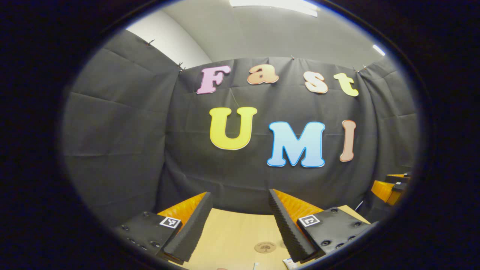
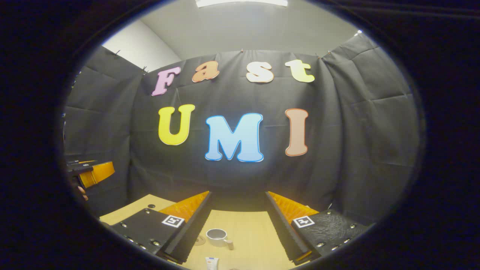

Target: Put the toothbrush and toothpaste on the desktop into the cup, then pick up the cup and place it on the coaster on the desktop.

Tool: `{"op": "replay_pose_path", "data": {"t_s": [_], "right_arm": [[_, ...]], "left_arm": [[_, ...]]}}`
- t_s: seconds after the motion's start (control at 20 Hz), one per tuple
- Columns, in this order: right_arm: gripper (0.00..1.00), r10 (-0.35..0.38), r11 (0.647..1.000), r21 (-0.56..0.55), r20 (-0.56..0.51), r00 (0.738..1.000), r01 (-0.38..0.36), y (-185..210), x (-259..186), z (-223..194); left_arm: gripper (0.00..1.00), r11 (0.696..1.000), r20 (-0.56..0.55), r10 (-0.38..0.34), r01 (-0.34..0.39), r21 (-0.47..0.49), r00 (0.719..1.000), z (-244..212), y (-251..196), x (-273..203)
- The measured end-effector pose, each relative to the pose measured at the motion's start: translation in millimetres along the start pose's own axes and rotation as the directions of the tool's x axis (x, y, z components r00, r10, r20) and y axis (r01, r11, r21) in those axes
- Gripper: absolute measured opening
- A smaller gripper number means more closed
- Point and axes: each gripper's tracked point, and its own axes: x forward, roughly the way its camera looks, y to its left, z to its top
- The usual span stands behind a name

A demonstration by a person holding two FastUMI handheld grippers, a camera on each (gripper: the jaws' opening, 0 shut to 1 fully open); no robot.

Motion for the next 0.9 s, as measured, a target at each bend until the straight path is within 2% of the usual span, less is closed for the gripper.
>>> {"op": "replay_pose_path", "data": {"t_s": [0.05, 0.25, 0.3, 0.5, 0.65, 0.7, 0.9], "right_arm": [[0.9, 0.011, 1.0, 0.0, -0.001, 1.0, -0.011, 2.6, 1.0, 0.3], [0.9, 0.042, 0.999, 0.0, -0.012, 0.999, -0.042, 10.1, 2.3, -3.1], [0.93, 0.051, 0.999, 0.0, -0.02, 0.998, -0.051, 12.4, 3.1, -5.2], [0.9, 0.07, 0.997, -0.012, -0.074, 0.995, -0.071, 18.9, 7.8, -21.3], [0.9, 0.091, 0.996, -0.011, -0.146, 0.985, -0.094, 25.9, 13.1, -42.2], [0.93, 0.102, 0.994, -0.009, -0.178, 0.979, -0.105, 28.5, 14.2, -51.4], [0.9, 0.126, 0.99, -0.014, -0.3, 0.945, -0.137, 35.8, 17.8, -93.3]], "left_arm": [[0.98, 1.0, 0.01, -0.002, 0.002, -0.004, 1.0, 1.8, -1.2, -1.6], [0.97, 1.0, 0.008, -0.019, 0.019, -0.012, 1.0, -0.9, -7.2, -0.5], [0.98, 0.999, -0.003, -0.03, 0.03, -0.01, 1.0, -6.4, -11.5, -0.9], [0.98, 0.999, -0.112, -0.053, 0.052, -0.008, 0.992, -40.6, -18.3, 9.4], [0.98, 0.999, -0.219, -0.054, 0.054, -0.006, 0.974, -79.5, -19.1, 14.3], [0.97, 0.998, -0.255, -0.057, 0.057, -0.007, 0.965, -92.7, -19.9, 16.8], [0.98, 0.998, -0.376, -0.036, 0.054, 0.037, 0.926, -148.3, -14.4, 20.6]]}}
